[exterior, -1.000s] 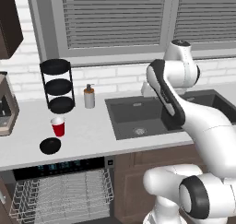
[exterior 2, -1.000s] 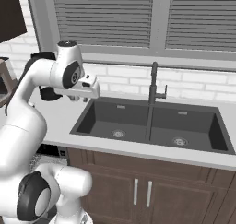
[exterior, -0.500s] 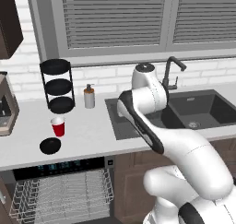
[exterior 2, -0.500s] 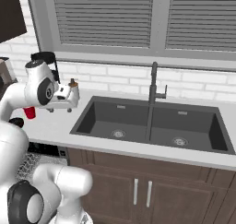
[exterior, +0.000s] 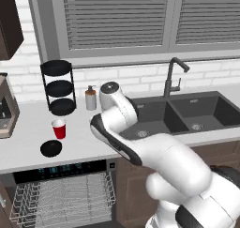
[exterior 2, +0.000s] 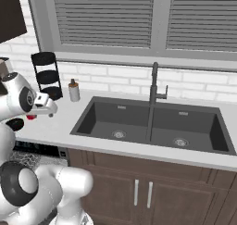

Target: Pick up the cup and bowl from the counter, place them in the dishwasher, and close the dishwasher door.

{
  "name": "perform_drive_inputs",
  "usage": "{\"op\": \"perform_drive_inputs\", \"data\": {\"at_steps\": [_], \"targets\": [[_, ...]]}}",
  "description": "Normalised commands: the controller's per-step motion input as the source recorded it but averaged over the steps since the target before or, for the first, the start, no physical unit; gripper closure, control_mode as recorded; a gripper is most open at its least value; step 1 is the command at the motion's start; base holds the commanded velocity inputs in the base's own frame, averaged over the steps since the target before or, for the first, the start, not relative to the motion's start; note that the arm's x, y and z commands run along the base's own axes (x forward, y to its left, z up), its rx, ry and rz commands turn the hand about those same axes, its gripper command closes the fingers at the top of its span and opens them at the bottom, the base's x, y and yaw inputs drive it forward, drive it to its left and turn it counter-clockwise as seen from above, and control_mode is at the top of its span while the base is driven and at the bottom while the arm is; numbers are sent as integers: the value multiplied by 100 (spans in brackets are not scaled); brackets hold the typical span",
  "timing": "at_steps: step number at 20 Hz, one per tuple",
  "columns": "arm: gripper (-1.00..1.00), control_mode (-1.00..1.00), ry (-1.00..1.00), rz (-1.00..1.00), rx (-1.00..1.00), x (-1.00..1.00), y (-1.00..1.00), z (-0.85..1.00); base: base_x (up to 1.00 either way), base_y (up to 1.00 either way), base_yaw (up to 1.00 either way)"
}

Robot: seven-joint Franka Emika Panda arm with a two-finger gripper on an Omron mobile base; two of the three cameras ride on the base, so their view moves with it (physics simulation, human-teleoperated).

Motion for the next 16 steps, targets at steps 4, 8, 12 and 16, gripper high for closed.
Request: {"op": "perform_drive_inputs", "data": {"at_steps": [4,8,12,16], "targets": [[-100,-100,17,-11,0,94,100,0,0,0,0],[-100,-100,25,-11,0,57,99,-29,0,0,0],[-100,-100,19,-1,0,1,55,-14,0,0,0],[-100,-100,5,2,2,-14,29,-7,0,0,0]]}}
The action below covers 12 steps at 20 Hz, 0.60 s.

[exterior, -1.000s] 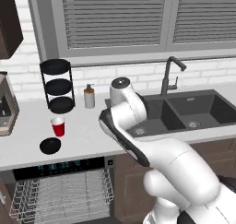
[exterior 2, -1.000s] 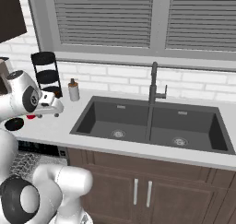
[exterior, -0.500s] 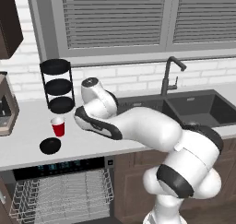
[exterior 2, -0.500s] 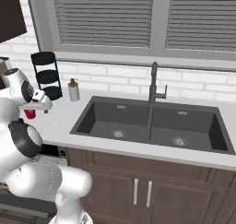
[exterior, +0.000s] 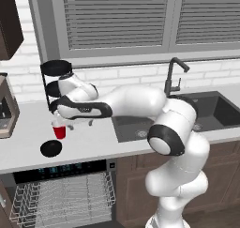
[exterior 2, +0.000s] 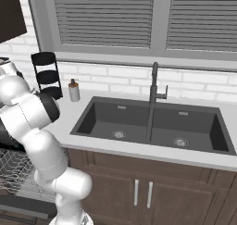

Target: Pick up the cup and bowl from the counter, place them in the dishwasher, and close the dishwasher door.

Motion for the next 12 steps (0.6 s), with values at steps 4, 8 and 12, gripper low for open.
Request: {"op": "perform_drive_inputs", "data": {"at_steps": [4,8,12], "targets": [[-100,-100,0,5,9,-17,12,0,0,0,0],[-100,-100,0,5,20,-18,1,-10,0,0,0],[-100,-100,0,0,27,-23,0,-22,0,0,0]]}}
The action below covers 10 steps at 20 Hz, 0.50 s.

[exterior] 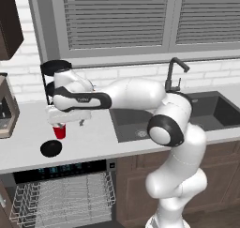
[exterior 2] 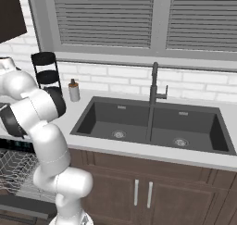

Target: Pick up the cup and bowl from the counter, place them in the dishwasher, and close the dishwasher door.

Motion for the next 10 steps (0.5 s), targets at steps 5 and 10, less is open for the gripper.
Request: {"op": "perform_drive_inputs", "data": {"at_steps": [5,10], "targets": [[-100,-100,0,0,25,-7,16,-47,0,0,0],[-100,-100,2,0,11,5,38,-53,0,0,0]]}}
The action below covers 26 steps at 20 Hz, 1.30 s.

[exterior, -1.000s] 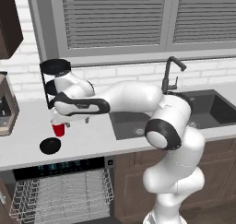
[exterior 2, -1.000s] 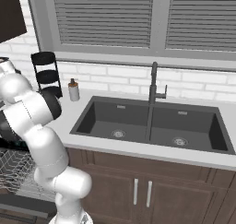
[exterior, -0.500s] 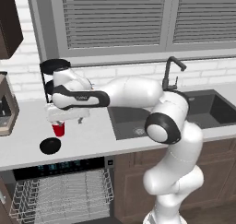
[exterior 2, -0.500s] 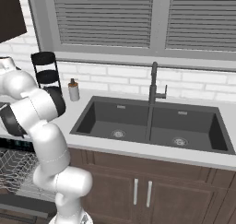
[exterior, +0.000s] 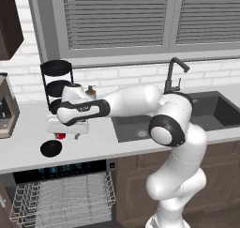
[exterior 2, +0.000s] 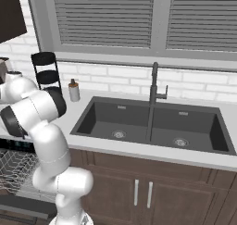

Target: Pick up the cup and bowl from the counter, place them in the dishwasher, and close the dishwasher door.

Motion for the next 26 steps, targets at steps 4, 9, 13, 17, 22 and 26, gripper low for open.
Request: {"op": "perform_drive_inputs", "data": {"at_steps": [4,9,13,17,22,26], "targets": [[-100,-100,0,0,-7,16,11,-13,0,0,0],[-100,-100,0,0,-15,15,16,-1,0,0,0],[-100,-100,0,0,-8,20,28,-12,0,0,0],[-100,-100,0,0,-1,8,14,-19,0,0,0],[-100,-100,0,0,0,20,8,-22,0,0,0],[-100,-100,0,0,0,18,9,-26,0,0,0]]}}
